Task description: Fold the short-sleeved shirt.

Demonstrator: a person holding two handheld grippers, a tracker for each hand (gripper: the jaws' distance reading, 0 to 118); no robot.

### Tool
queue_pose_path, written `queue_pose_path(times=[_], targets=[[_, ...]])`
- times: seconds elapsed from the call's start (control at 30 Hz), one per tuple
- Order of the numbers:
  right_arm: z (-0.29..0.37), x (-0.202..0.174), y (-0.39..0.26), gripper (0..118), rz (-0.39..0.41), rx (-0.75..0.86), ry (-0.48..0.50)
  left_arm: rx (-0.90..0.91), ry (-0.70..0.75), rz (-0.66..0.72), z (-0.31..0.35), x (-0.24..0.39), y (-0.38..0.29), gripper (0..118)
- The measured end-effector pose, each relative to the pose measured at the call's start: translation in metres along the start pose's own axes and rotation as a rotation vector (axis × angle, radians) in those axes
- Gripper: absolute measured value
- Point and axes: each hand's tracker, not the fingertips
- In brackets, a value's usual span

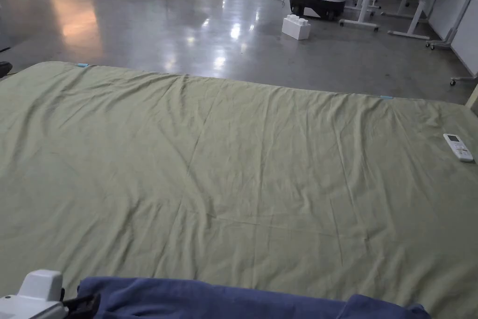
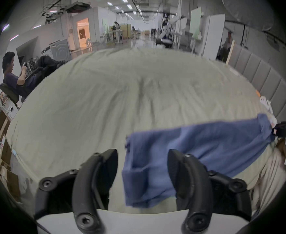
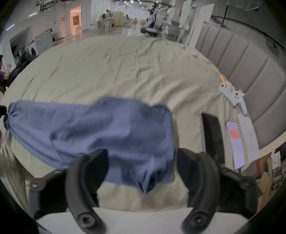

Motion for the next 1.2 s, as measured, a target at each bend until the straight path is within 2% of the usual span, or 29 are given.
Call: queue_pose_path(times=[0.03,0.23,0.33,0.47,0.5,0.53,0.6,0.63,0.67,0.73,0.83,0.87,0.9,0.93,1.0,1.2], targets=[[0.006,-0.002,0.007,92,-0.005,0.047,-0.004,0.041,-0.005,0.01,0.004,0.003,0.008,67],[0.03,-0.023,0.057,92,-0.05,0.345,-0.032,0.276,-0.001,0.011,0.023,0.049,0.055,67],[0.036,-0.036,0.077,92,-0.084,0.496,-0.039,0.422,0.073,-0.012,0.032,0.077,0.069,65],[0.043,-0.054,0.1,88,-0.107,0.645,-0.048,0.561,0.099,-0.03,0.041,0.108,0.083,62],[0.043,-0.059,0.105,84,-0.113,0.68,-0.045,0.589,0.107,-0.037,0.044,0.116,0.087,60],[0.045,-0.063,0.109,75,-0.113,0.71,-0.045,0.617,0.103,-0.043,0.047,0.121,0.091,50],[0.049,-0.069,0.117,45,-0.099,0.768,-0.05,0.646,0.098,-0.043,0.051,0.131,0.095,28],[0.051,-0.072,0.121,21,-0.082,0.806,-0.055,0.655,0.101,-0.049,0.052,0.136,0.097,15],[0.051,-0.075,0.123,11,-0.095,0.8,-0.057,0.668,0.11,-0.055,0.051,0.138,0.099,12],[0.051,-0.078,0.127,6,-0.093,0.822,-0.059,0.674,0.113,-0.059,0.053,0.144,0.101,6],[0.051,-0.08,0.131,2,-0.107,0.821,-0.048,0.694,0.116,-0.062,0.055,0.149,0.103,6],[0.052,-0.083,0.133,2,-0.093,0.838,-0.078,0.698,0.128,-0.067,0.056,0.151,0.103,4],[0.054,-0.082,0.132,1,-0.094,0.837,-0.066,0.698,0.13,-0.072,0.057,0.152,0.103,2],[0.053,-0.081,0.133,1,-0.11,0.817,-0.049,0.702,0.14,-0.067,0.057,0.152,0.105,1],[0.055,-0.082,0.133,0,-0.092,0.824,-0.077,0.697,0.131,-0.065,0.059,0.151,0.105,2],[0.057,-0.078,0.128,0,-0.086,0.82,-0.077,0.687,0.129,-0.061,0.064,0.139,0.106,2]])
